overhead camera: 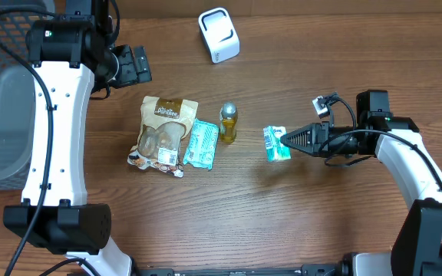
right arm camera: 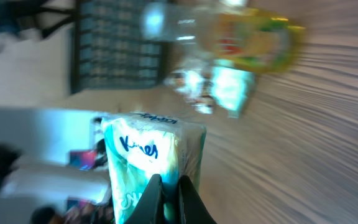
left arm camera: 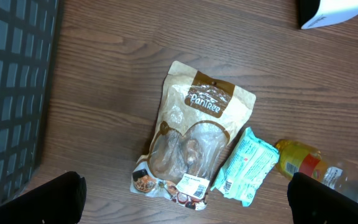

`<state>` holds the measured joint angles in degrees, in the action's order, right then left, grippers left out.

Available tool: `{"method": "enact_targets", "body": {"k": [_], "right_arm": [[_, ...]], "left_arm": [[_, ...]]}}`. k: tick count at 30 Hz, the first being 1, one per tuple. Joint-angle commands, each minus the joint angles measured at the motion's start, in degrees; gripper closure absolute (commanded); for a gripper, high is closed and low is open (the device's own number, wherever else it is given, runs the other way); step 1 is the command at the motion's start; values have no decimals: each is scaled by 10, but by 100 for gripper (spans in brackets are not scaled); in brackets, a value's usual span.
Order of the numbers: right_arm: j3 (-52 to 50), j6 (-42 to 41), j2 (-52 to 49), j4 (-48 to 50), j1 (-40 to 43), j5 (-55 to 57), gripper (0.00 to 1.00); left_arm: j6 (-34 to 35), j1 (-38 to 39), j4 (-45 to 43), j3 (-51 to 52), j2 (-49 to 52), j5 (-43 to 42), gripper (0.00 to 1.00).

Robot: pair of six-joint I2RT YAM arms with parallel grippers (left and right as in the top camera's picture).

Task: Scan the item barcode
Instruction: 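Lift the Kleenex pack and rotate it with the right gripper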

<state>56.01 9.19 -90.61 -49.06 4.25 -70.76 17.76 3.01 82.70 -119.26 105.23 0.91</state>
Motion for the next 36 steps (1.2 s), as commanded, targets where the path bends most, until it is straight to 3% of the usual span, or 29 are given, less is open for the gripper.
{"method": "enact_targets", "body": {"k": [1, 6, 36], "right_arm": [[2, 78, 6, -4, 2, -127, 96], [2, 85, 6, -6, 0, -192, 96], [2, 89, 6, -25, -1, -191, 96]], "left_arm": [[-6, -1, -2, -9, 1, -3, 1], [-6, 8, -2, -9, 1, -3, 1], [-6, 8, -2, -9, 1, -3, 0]]}}
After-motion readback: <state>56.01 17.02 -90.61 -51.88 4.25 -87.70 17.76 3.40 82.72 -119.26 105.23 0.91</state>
